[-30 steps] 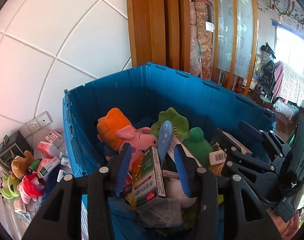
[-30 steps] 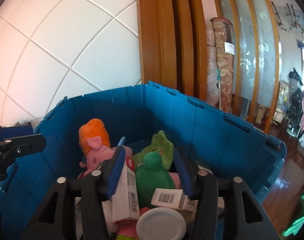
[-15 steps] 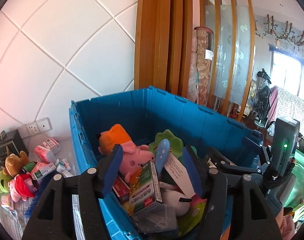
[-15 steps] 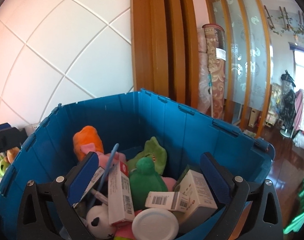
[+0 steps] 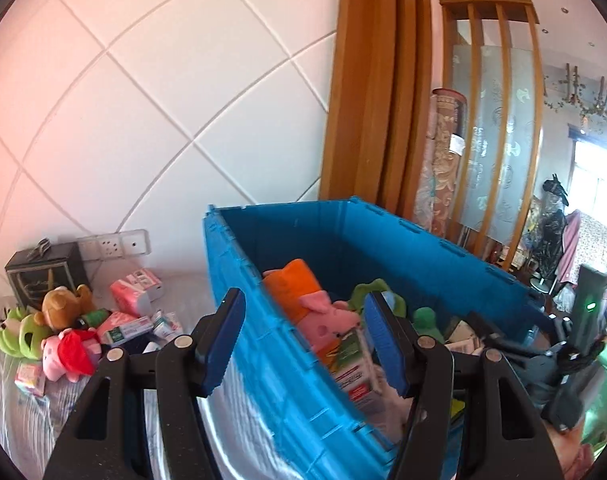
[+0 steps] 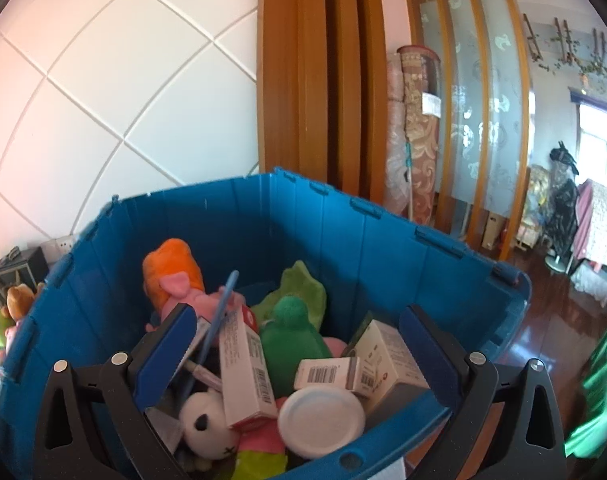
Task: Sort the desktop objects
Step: 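Move both tools back from the crate to the pile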
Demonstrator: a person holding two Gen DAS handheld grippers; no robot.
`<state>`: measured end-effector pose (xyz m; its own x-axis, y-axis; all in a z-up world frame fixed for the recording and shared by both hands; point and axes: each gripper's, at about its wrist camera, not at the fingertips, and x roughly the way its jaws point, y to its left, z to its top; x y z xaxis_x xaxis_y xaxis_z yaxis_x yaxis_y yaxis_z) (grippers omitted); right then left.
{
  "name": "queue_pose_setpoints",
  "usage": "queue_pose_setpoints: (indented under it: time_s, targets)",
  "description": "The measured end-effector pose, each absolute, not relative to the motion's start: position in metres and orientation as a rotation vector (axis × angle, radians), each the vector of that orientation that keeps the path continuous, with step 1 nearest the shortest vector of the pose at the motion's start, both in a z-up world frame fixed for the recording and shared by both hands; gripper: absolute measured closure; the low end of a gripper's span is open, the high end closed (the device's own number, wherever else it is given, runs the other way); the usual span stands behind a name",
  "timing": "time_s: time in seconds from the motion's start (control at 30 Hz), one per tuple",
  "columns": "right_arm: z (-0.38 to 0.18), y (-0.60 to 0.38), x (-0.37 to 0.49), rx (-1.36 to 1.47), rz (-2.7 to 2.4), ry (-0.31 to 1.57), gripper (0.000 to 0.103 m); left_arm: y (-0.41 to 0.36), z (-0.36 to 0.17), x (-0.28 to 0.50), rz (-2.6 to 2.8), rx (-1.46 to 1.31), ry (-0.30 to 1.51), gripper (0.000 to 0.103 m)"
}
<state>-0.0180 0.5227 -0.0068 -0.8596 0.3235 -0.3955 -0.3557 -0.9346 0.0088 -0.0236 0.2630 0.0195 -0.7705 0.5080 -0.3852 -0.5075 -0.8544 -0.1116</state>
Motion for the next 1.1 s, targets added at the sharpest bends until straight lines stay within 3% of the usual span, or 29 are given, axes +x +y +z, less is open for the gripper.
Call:
queue_pose_setpoints:
  time_s: [0.5,0.9,1.1]
  targets:
    - [0.060,0.372,0.019,-0.250,3.015,-0.003,0.000,0.123,-0.002,-0.042,2.692,-0.673,-0.071,0.042]
    - [0.043,0.253,-0.037,-0.429,3.209,-0.093,0.000,-0.002,-0.045,-0.087,2.870,-0.922,-0.148,0.042]
    - [0.009,0.210,-0.089,-0.679,3.287,-0.129,0.000,-0.069,-0.083,-0.120,2.932,-1.117,-0.249,0.042]
